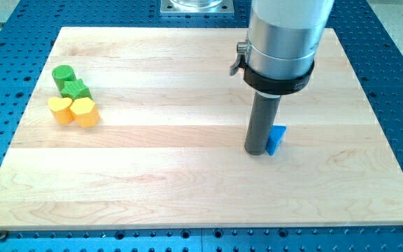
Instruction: Push the blue triangle into the red blocks
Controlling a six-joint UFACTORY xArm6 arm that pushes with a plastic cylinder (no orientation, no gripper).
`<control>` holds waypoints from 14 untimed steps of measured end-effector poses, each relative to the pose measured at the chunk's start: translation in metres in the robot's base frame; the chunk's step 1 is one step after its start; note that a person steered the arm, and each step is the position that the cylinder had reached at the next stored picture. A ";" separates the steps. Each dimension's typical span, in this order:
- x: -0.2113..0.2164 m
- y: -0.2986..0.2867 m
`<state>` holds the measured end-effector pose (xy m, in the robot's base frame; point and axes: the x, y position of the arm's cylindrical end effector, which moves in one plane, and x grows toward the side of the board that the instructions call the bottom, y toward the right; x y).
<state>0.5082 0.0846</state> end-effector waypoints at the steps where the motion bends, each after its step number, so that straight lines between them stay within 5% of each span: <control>1: 0.005 0.020; 5: -0.074 0.087; 6: -0.041 0.093; 8: -0.105 0.110; 12: -0.154 0.129; 14: -0.180 0.189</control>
<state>0.3287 0.2736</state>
